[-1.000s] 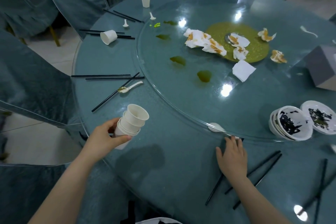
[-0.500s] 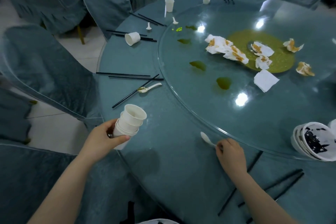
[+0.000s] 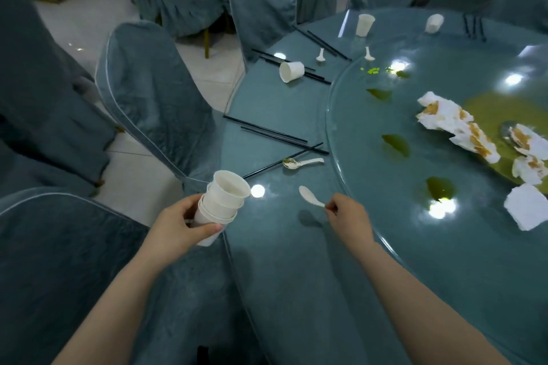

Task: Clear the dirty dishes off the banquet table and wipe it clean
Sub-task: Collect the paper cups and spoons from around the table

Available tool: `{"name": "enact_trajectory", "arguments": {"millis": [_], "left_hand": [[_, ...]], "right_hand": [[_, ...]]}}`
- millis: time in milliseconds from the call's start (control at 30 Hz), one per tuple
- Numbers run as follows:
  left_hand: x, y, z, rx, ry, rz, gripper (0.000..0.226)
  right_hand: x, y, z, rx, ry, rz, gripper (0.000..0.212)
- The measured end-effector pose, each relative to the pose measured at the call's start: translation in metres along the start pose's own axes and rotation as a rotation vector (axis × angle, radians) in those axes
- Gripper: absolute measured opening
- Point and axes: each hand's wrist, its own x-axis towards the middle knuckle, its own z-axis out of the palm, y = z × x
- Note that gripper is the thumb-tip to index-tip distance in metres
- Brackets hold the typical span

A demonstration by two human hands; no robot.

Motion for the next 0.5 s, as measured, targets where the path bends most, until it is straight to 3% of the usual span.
{"name": "enact_trajectory", "arguments": {"millis": [233,500], "left_hand": [[0.017,-0.003,-0.010,-0.038,0.097,-0.079,0.058],[0.029,-0.003,-0.018,-0.021,0.151,-0.107,0.053]], "right_hand": [[0.091,-0.030,0.000,-0.112,0.036,-0.131,0.013],[0.146,-0.039,0.015,-0.358,-0.120,-0.354,0.019]]}}
